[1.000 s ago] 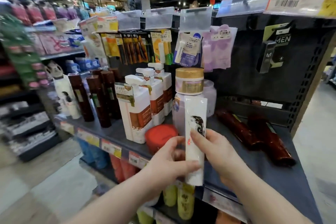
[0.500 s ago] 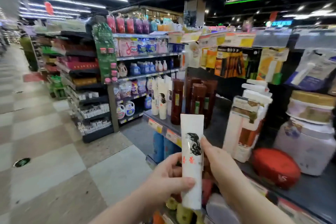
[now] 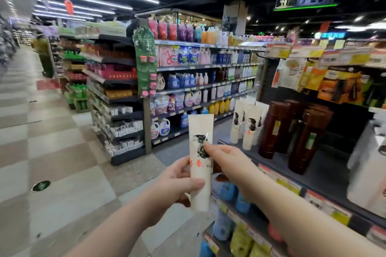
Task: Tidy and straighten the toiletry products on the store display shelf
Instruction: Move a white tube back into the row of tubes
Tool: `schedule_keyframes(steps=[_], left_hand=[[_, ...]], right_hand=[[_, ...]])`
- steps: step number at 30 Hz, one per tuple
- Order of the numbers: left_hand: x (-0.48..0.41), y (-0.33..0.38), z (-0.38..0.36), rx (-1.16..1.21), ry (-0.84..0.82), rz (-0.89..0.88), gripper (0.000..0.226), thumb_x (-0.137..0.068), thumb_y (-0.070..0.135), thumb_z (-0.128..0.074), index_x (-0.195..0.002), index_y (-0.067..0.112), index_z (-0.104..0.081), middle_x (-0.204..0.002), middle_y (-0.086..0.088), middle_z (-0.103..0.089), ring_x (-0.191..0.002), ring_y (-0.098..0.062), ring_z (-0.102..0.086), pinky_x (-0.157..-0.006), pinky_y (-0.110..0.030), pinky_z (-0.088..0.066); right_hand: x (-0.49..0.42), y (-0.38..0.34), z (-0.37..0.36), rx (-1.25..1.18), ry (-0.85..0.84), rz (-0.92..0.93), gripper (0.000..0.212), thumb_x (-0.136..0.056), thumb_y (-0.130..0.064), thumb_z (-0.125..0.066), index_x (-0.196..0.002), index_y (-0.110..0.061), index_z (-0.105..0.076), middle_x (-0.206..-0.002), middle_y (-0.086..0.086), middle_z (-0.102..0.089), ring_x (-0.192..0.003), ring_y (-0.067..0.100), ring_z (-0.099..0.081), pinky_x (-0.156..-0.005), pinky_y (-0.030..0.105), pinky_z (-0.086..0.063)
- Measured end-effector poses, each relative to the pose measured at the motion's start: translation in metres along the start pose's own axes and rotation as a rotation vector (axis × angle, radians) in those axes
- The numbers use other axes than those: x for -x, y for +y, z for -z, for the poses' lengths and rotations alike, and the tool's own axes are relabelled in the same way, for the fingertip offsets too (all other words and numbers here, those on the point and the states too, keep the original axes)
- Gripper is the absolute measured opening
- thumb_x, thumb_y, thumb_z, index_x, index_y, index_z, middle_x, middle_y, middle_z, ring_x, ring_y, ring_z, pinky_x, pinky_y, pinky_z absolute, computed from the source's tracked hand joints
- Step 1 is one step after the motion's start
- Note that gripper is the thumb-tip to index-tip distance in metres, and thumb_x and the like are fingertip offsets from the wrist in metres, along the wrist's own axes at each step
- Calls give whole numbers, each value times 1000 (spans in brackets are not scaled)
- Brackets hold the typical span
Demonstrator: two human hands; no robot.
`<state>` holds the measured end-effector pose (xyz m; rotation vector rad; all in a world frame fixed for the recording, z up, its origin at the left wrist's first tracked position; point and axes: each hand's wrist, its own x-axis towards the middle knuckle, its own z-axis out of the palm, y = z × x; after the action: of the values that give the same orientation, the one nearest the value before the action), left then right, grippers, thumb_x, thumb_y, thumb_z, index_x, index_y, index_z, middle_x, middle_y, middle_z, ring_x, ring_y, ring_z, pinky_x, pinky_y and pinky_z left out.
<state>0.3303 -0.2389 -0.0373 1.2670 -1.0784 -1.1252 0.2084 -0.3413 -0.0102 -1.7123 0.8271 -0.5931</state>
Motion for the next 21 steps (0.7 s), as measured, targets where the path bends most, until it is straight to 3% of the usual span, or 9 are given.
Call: schedule_keyframes(steps=[2,5,7,12,17,21], left_hand=[[-15,4,10,23,35,-34,41,-72,27,-73,-111,28,-58,-84,0,-70,-67,-14,-60,-51,-24,-42],[-44,10,25,33,86,-79,24,-81,25,-63,-105,29,-61,-77,3,-71,-65,-13,-60,-51,-22,-42],[-67,16,35,22,72,-113,27,-80,24,-62,-107,28,-61,-77,4,-72,-62,-10,-61,-48,-19,-41],[-140,30,60,-47,40,-172,26,-85,11,-59,-108,23,-60,-75,5,-73,-58,-5,-63,-45,-14,-41],[-228,54,73,-147,-54,-218,27,-87,14,-59,-109,29,-59,-86,6,-74,-68,-6,-65,-61,-28,-41],[-290,67,65,-147,-162,-282,33,-80,23,-64,-110,34,-57,-88,12,-74,-71,-3,-67,-61,-24,-46]], right_hand=[[-16,-11,0,40,-18,31,32,-88,-50,-52,-88,-23,-69,-65,-15,-69,-55,-4,-59,-57,21,-42],[-46,-27,7,104,-20,106,20,-87,-42,-56,-93,-26,-67,-79,-11,-70,-65,1,-60,-54,17,-42],[-70,-39,16,108,-12,162,8,-86,-33,-61,-93,-29,-64,-84,-9,-68,-67,3,-60,-52,16,-43],[-136,-72,48,98,55,272,13,-83,-29,-66,-94,-28,-60,-84,-8,-68,-66,2,-63,-54,17,-49],[-193,-99,95,190,145,295,30,-82,-19,-68,-110,-20,-57,-94,3,-68,-76,10,-63,-54,17,-50],[-222,-110,132,290,237,309,20,-79,-17,-71,-96,-21,-61,-84,0,-67,-70,9,-63,-54,18,-50]])
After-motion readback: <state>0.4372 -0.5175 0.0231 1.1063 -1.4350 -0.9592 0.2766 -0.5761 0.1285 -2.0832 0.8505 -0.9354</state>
